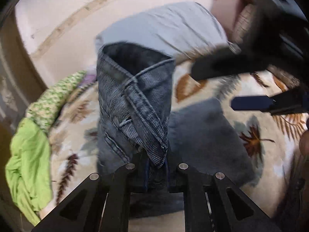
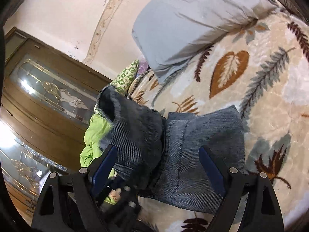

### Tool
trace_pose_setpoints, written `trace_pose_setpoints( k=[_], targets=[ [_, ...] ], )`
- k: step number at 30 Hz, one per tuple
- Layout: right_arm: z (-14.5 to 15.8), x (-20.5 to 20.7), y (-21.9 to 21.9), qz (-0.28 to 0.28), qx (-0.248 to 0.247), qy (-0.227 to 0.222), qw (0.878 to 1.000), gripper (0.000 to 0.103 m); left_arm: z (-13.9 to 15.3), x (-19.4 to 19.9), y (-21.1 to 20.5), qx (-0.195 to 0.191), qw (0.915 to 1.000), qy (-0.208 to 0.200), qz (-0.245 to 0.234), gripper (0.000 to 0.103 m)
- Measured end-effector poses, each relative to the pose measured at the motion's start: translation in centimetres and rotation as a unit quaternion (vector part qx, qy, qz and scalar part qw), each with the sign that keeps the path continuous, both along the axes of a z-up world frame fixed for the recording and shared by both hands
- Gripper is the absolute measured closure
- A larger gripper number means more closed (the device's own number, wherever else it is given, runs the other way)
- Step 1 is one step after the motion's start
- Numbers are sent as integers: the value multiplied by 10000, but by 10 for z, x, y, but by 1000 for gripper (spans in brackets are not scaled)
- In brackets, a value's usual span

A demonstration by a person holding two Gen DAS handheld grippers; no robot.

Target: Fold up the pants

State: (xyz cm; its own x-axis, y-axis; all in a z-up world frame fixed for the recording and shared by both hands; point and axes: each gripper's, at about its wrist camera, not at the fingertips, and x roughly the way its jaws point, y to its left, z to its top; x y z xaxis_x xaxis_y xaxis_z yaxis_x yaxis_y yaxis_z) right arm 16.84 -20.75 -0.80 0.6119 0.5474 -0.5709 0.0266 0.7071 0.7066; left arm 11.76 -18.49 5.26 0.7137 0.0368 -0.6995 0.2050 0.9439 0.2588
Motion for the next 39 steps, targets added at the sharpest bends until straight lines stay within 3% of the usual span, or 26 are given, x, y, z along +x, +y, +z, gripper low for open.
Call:
trace_pose_setpoints(
  k=[3, 7, 9, 12, 13, 15, 16, 17, 18, 20, 22, 24, 25, 28, 32, 33, 34, 36, 37, 38, 39],
  targets=[
    [-7, -2, -14, -242, 220, 85, 9994, 15, -10, -1, 4, -450, 9984, 194, -270, 92],
    [-15, -2, -22, -302, 428, 152, 9985, 15, -23, -3, 8, -393, 9969, 300, -619, 88],
    [-19, -1, -21, -329, 293, 225, 9988, 15, -25, 0, 14, -471, 9950, 305, -829, 85],
    [-31, 3, -17, -314, 138, 464, 9983, 17, -29, -3, 16, -695, 9900, 422, -1151, 70],
    [-34, 3, -15, -324, 40, 532, 9981, 21, -24, -8, 19, -848, 9872, 479, -1263, 70],
    [-42, 5, -12, -369, -501, 852, 9944, 45, -17, -15, 19, -969, 9831, 448, -1485, 67],
    [-48, 5, -11, -414, -743, 1049, 9908, 51, -14, -20, 20, -1002, 9817, 433, -1561, 67],
    [-55, 4, -12, -436, -866, 1232, 9876, 67, -13, -23, 27, -1062, 9809, 431, -1569, 67],
    [-59, 3, -13, -447, -885, 1302, 9865, 74, -8, -25, 34, -1199, 9800, 429, -1531, 67],
    [-60, -3, -16, -501, -830, 1282, 9870, 71, 1, -26, 53, -1556, 9771, 435, -1388, 66],
    [-44, -10, -19, -707, -880, 923, 9893, 67, 12, -24, 79, -2010, 9718, 401, -1165, 61],
    [-21, -18, -18, -861, -858, 333, 9920, 34, 14, -23, 106, -2398, 9673, 334, -763, 51],
    [-11, -22, -15, -857, -789, 33, 9932, 29, 13, -21, 117, -2500, 9657, 341, -616, 50],
    [4, -14, 6, -419, -937, -335, 9942, 27, 0, -18, 129, -2626, 9627, 514, -393, 49],
    [-15, 15, 29, -471, -1731, 126, 9837, 28, -17, -17, 107, -2306, 9683, 757, -598, 49],
    [-23, 18, 27, -502, -1640, 201, 9850, 30, -22, -20, 96, -2195, 9695, 790, -759, 49],
    [-29, 21, 23, -483, -1578, 259, 9859, 35, -21, -19, 86, -2049, 9720, 758, -860, 49],
    [-45, 24, 14, -504, -1492, 498, 9863, 76, -29, -19, 65, -1513, 9804, 711, -1043, 50],
    [-49, 24, 9, -492, -1395, 570, 9873, 84, -34, -17, 61, -1412, 9818, 747, -1025, 55],
    [-53, 22, 4, -495, -1201, 618, 9896, 99, -40, -13, 60, -1430, 9809, 851, -1005, 86],
    [-55, 21, -1, -522, -1159, 648, 9898, 103, -47, -8, 62, -1681, 9740, 1111, -1037, 96]
  ],
)
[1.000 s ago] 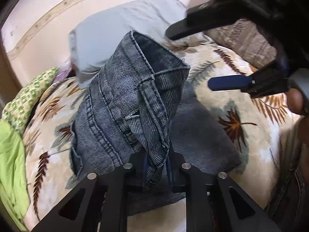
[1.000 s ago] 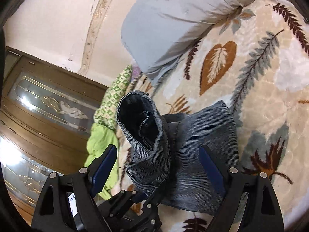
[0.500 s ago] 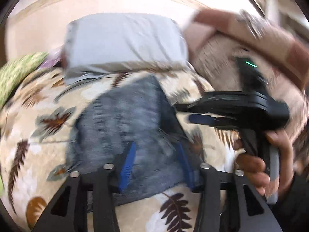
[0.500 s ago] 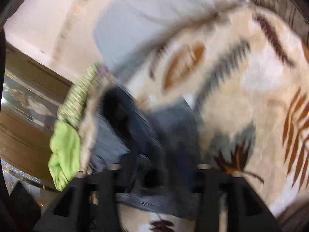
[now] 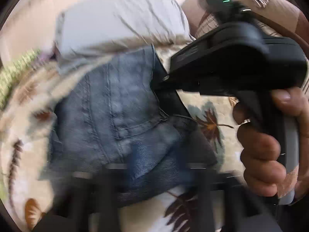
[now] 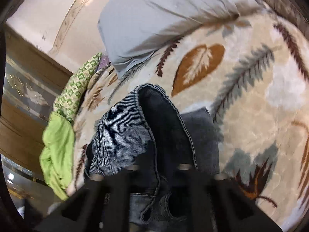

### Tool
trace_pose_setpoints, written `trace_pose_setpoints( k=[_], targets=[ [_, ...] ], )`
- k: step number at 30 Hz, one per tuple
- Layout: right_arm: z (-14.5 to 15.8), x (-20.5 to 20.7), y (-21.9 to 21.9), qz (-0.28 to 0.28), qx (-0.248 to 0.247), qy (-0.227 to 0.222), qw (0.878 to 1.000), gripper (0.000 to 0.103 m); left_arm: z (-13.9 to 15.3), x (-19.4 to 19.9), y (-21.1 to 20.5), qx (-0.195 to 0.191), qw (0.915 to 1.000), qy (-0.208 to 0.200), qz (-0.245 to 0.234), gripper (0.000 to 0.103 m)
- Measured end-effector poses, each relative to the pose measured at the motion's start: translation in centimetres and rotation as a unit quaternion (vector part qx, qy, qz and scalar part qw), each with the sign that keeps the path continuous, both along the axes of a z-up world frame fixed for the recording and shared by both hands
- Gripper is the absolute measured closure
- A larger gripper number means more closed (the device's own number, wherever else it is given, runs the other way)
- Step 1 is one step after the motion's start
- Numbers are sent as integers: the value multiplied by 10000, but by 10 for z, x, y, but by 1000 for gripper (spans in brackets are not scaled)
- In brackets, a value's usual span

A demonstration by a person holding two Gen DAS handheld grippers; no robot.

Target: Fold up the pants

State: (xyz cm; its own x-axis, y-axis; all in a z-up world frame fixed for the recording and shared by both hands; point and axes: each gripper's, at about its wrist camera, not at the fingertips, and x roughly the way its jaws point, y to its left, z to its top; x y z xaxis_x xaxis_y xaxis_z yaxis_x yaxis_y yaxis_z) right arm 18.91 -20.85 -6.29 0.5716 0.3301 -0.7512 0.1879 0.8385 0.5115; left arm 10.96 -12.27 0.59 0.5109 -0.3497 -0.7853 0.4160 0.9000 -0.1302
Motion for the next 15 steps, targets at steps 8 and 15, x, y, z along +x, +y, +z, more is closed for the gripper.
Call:
trace_pose_setpoints(
  k=[8, 15],
  targets=[
    [53, -32, -13, 30, 335, -900, 9954, 95, 27, -26, 23, -617, 9980, -167, -25, 99],
    [19, 1, 2, 125, 276, -326, 9990, 40, 21, -7, 29, -889, 9956, 226, -163, 100]
  ],
)
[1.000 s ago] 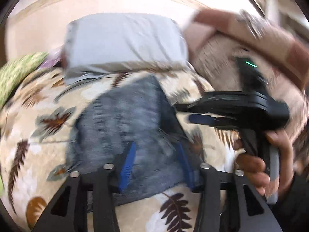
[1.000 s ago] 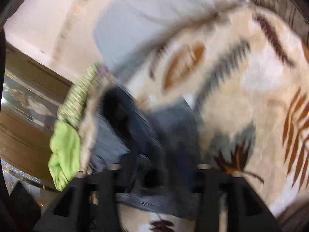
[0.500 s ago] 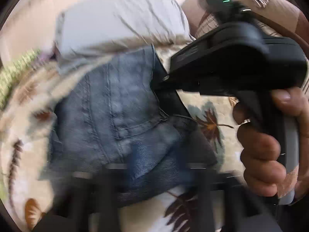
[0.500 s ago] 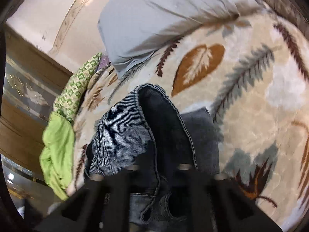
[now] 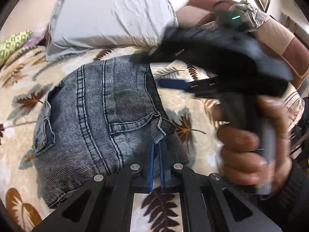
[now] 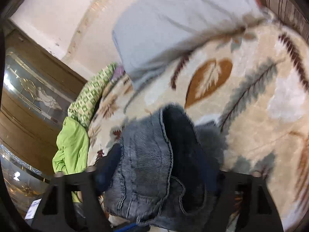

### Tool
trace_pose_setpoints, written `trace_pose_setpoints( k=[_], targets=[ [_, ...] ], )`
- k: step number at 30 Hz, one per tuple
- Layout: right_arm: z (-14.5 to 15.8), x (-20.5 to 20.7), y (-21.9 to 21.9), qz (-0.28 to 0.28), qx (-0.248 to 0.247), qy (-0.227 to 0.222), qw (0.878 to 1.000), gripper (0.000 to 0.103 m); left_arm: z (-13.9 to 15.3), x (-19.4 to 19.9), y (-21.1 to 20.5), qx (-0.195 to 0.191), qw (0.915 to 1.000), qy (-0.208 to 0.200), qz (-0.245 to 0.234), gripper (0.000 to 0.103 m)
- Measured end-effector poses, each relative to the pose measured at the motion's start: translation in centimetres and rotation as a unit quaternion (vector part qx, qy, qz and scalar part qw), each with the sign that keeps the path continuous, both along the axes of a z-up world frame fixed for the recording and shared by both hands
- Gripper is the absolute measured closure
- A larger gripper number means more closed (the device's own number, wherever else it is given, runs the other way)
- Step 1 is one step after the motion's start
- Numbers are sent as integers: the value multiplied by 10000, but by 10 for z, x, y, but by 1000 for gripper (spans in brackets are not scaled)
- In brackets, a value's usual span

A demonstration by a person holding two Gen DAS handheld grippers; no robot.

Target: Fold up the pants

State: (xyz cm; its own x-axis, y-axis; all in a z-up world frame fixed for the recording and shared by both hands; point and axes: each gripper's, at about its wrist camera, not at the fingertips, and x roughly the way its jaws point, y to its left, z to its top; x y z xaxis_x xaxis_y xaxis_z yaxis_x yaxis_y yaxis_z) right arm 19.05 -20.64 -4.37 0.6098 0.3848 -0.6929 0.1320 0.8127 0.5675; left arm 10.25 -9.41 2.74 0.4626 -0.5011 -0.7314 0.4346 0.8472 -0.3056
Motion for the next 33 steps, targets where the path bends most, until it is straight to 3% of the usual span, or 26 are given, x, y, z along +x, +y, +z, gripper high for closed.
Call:
trace_pose_setpoints(
  k=[1, 3, 5, 9, 11, 13, 16, 18, 20, 23, 25, 27, 30, 33],
  targets=[
    [-11, 7, -1, -51, -17, 237, 9997, 43, 1, 1, 1, 8, 10000, -7, -9, 100],
    [-26, 11, -6, -120, 134, 304, 9994, 79, 0, 3, 1, 5, 10000, 24, -62, 100],
    [-20, 8, -7, -137, 227, 211, 9994, 100, 0, 3, -3, 28, 9999, 39, -104, 100],
    [37, -21, 0, -173, -437, -384, 9982, 101, 7, 1, -9, -273, 9989, -8, -393, 100],
    [35, -29, 3, -233, -869, -370, 9953, 101, 1, 0, -16, -108, 9987, 6, -495, 100],
    [14, -24, -5, -329, -943, 40, 9950, 100, -16, 8, -26, 224, 9982, 145, -533, 100],
    [-38, -10, -29, -530, -305, 909, 9940, 100, -44, 19, -36, 567, 9957, 464, -569, 99],
    [-52, -5, -33, -667, -234, 1032, 9921, 100, -50, 19, -39, 675, 9949, 455, -598, 99],
    [-55, -4, -31, -671, -396, 1044, 9915, 100, -48, 18, -36, 628, 9954, 442, -567, 98],
    [-54, -8, -29, -693, -553, 1002, 9910, 89, -46, 12, -32, 597, 9958, 486, -498, 96],
    [-47, -15, -32, -779, -424, 953, 9915, 72, -40, 7, -27, 609, 9960, 459, -464, 94],
    [-30, -29, -34, -782, -244, 646, 9945, 44, -23, -4, -22, 529, 9968, 253, -536, 88],
    [-5, -48, -25, -652, -283, 327, 9969, 39, -6, -20, -18, 521, 9971, -46, -557, 68],
    [4, -70, -17, -437, -117, 170, 9988, 40, 13, -33, -4, 356, 9973, -251, -584, 68]
  ],
)
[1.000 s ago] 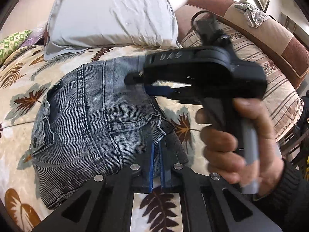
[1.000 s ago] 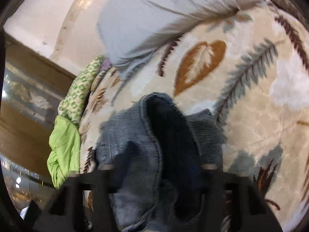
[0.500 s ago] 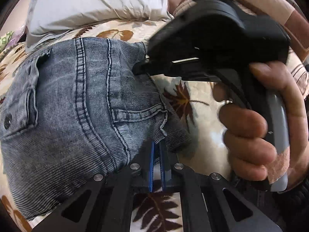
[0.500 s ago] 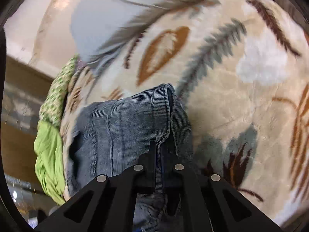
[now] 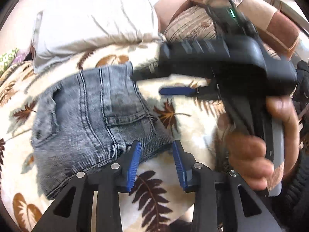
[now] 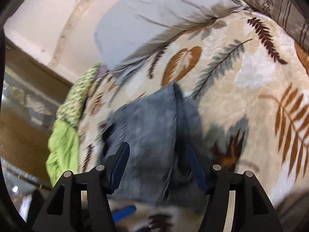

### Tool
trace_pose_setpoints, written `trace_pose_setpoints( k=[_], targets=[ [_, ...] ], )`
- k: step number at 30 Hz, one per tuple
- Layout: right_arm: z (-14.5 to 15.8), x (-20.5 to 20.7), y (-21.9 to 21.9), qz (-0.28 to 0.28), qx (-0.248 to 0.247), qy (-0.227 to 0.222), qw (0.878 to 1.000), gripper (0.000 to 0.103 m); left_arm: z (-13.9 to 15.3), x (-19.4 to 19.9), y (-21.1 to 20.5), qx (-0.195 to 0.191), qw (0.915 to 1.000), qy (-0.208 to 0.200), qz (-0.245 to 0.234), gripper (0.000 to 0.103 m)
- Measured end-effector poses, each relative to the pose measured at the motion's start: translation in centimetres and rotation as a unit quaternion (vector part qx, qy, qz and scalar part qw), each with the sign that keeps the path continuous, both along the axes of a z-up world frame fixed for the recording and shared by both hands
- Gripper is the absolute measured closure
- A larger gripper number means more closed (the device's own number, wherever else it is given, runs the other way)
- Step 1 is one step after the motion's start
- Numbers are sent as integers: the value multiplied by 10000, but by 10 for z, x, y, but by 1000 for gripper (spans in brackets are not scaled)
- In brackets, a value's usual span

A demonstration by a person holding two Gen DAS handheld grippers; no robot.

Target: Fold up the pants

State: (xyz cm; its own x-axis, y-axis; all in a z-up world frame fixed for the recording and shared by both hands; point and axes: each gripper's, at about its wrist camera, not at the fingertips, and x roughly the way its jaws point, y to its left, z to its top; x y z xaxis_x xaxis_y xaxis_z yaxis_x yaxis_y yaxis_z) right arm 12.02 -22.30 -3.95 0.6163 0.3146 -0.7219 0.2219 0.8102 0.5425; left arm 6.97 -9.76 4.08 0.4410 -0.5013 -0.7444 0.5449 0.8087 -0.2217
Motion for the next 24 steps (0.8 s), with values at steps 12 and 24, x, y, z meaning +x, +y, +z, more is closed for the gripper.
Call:
trace_pose_setpoints(
  k=[12, 24],
  targets=[
    [-24, 7, 31, 132, -933, 401, 9947, 55, -16, 37, 105, -381, 9594, 492, 2750, 50],
    [-49, 7, 52, 516, -1760, 1279, 9747, 94, -26, 45, 63, 533, 9593, 578, 2713, 46]
  ],
)
